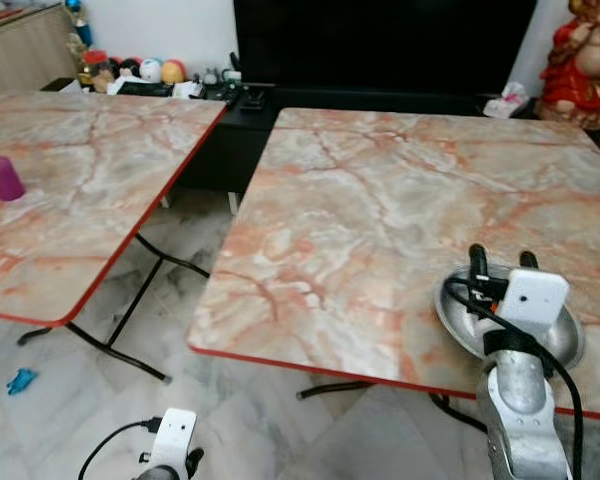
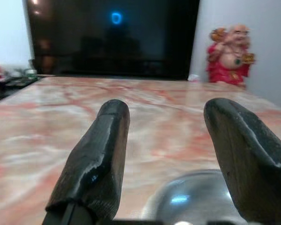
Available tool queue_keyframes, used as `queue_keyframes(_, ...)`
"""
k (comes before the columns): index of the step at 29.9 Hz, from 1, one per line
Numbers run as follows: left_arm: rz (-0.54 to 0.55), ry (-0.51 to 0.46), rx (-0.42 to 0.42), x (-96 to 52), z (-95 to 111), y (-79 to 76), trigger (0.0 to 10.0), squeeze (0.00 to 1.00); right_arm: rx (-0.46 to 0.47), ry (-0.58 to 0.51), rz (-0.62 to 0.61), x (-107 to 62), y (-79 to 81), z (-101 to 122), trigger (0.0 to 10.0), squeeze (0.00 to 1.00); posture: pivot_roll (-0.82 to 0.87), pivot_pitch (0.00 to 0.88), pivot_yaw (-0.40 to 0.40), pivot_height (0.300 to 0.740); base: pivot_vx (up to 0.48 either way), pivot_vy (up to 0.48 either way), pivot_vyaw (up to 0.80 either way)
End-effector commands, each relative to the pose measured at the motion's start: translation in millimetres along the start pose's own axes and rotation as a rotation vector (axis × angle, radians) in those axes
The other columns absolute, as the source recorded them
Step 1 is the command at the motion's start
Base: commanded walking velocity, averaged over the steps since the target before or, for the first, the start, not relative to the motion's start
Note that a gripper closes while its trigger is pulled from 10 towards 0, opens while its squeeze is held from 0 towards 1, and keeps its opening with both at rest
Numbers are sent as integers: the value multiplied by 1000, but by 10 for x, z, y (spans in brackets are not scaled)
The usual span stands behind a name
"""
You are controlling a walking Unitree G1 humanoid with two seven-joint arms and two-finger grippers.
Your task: Setting the table
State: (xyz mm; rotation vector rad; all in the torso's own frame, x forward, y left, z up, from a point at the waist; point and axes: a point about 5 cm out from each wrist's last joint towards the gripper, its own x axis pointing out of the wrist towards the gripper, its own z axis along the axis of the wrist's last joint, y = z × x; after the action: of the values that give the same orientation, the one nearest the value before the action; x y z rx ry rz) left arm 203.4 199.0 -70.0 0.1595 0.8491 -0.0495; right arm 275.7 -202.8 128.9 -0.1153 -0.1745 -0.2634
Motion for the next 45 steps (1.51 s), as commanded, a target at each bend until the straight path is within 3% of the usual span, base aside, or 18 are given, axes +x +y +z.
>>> queue_keyframes(1,19,20,-3,-11,-37,57,10000,0,6,-5,18,20,53,34,10000,0,-58,9,9,740,0,435,0)
queue_keyframes(45,11,41,8,-13,-65,52,10000,0,39,11,-8,91,126,62,10000,0,-53,32,18,740,0,422,0)
